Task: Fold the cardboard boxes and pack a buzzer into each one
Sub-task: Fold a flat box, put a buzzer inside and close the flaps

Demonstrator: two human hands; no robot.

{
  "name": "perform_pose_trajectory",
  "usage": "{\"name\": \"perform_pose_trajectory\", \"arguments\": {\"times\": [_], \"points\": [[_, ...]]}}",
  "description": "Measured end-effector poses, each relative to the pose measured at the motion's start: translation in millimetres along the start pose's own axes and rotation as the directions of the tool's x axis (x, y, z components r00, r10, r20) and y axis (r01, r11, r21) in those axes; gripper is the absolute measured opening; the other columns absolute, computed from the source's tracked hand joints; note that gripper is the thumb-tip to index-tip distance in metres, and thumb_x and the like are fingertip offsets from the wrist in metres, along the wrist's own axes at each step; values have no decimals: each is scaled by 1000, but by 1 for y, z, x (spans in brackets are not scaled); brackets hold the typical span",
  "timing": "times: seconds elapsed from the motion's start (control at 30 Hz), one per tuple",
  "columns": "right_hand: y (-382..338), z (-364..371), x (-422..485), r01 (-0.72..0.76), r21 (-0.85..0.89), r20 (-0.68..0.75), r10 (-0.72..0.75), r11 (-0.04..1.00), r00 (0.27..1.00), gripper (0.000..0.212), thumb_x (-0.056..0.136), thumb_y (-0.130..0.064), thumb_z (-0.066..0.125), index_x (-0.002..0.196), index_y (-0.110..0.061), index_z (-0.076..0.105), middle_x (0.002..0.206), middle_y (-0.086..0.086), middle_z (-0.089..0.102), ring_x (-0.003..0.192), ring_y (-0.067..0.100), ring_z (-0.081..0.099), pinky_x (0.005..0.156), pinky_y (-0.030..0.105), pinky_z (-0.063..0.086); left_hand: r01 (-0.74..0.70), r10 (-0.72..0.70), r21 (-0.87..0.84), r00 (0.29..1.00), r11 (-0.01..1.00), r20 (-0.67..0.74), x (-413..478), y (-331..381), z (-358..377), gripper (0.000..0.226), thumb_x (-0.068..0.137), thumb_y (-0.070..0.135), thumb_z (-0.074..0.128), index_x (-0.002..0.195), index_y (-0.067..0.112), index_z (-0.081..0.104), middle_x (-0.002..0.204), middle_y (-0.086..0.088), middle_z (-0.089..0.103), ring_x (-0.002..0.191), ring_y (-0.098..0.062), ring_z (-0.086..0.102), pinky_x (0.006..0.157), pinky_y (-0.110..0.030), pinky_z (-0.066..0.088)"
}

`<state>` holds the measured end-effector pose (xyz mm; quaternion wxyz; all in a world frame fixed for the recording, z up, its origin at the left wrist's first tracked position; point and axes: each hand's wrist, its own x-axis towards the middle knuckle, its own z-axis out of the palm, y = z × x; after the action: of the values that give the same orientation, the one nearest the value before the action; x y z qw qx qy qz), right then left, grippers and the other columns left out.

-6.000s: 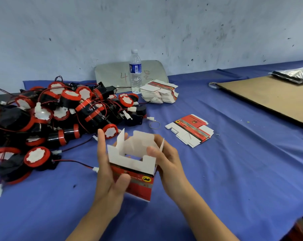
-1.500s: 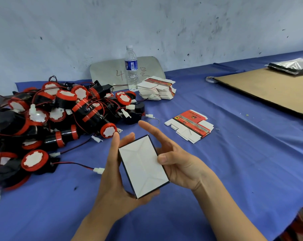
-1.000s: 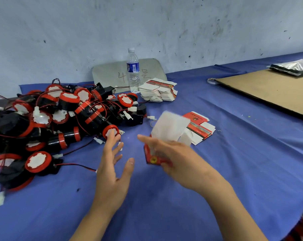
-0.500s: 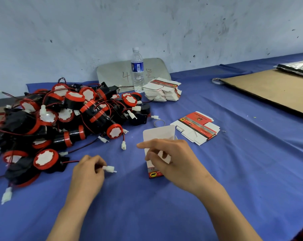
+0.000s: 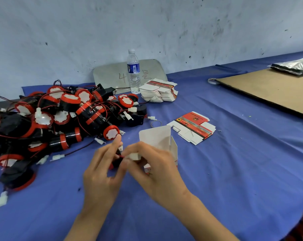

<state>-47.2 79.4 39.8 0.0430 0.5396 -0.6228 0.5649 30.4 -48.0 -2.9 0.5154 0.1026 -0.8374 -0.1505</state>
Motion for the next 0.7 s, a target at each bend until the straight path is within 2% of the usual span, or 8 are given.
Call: {"name": "perform_pose_trajectory", "arguments": {"times": [0.1, 0.13, 0.27, 0.37, 0.47, 0.53, 0.6, 0.7], "points": [[-2, -4, 3, -100, 268, -77, 124, 958, 989, 15, 89, -9, 62, 93, -23, 63, 82, -16, 65, 73, 8, 68, 68, 13, 48, 264, -289, 175, 946, 949, 143, 2, -14, 0, 53, 87, 44, 66, 133, 19, 56, 123, -1, 58, 113, -24, 47, 97, -32, 36], [-2, -6, 5, -129, 360, -86, 171, 924, 982, 17, 88, -9, 61, 91, -26, 62, 81, -16, 66, 73, 8, 69, 70, 14, 50, 355, -383, 165, 903, 920, 193, 2, -17, 0, 50, 84, 38, 73, 129, 24, 59, 121, 1, 59, 115, -25, 48, 97, -28, 36], [0, -16, 8, -155, 576, -132, 278, 803, 951, 9, 87, -5, 59, 91, -12, 64, 75, 0, 71, 69, 14, 69, 68, 20, 53, 494, -461, -14, 820, 869, 339, 1, -16, 0, 39, 76, 43, 71, 114, 38, 62, 99, 21, 61, 89, 4, 58, 74, 0, 36], [3, -21, 10, -148, 639, -191, 342, 755, 920, 11, 88, -3, 59, 88, -11, 65, 74, 6, 71, 69, 19, 69, 66, 23, 54, 544, -454, -143, 795, 827, 402, 1, -14, 1, 45, 68, 61, 68, 109, 49, 57, 95, 17, 65, 91, 9, 57, 76, -6, 44], [4, -26, 13, -126, 684, -267, 407, 719, 874, 17, 86, -9, 58, 81, -20, 71, 73, 7, 71, 70, 22, 69, 67, 25, 54, 568, -484, -284, 816, 772, 316, 1, -13, -2, 43, 66, 54, 76, 102, 51, 54, 98, 23, 63, 91, 1, 62, 74, -40, 58], [5, -29, 14, -94, 673, -335, 416, 733, 846, 20, 86, -13, 58, 80, -24, 73, 74, 6, 71, 72, 21, 69, 68, 24, 54, 531, -477, -407, 847, 744, 233, 0, -14, -6, 43, 63, 47, 72, 102, 46, 54, 107, 18, 63, 98, -12, 66, 76, -50, 58], [6, -31, 14, -69, 646, -413, 424, 760, 806, 21, 88, -13, 59, 81, -25, 74, 74, 5, 71, 73, 20, 70, 68, 24, 54, 460, -441, -468, 884, 755, 159, -1, -15, -8, 48, 67, 38, 75, 110, 44, 55, 117, 14, 62, 107, -19, 65, 85, -45, 57], [6, -30, 13, -79, 597, -501, 448, 799, 740, 27, 93, -5, 58, 82, -24, 72, 74, 2, 72, 71, 15, 70, 67, 22, 55, 389, -401, -488, 912, 781, 84, -1, -12, -7, 68, 71, 27, 84, 126, 49, 51, 123, 22, 57, 113, -12, 61, 85, -17, 53]]}}
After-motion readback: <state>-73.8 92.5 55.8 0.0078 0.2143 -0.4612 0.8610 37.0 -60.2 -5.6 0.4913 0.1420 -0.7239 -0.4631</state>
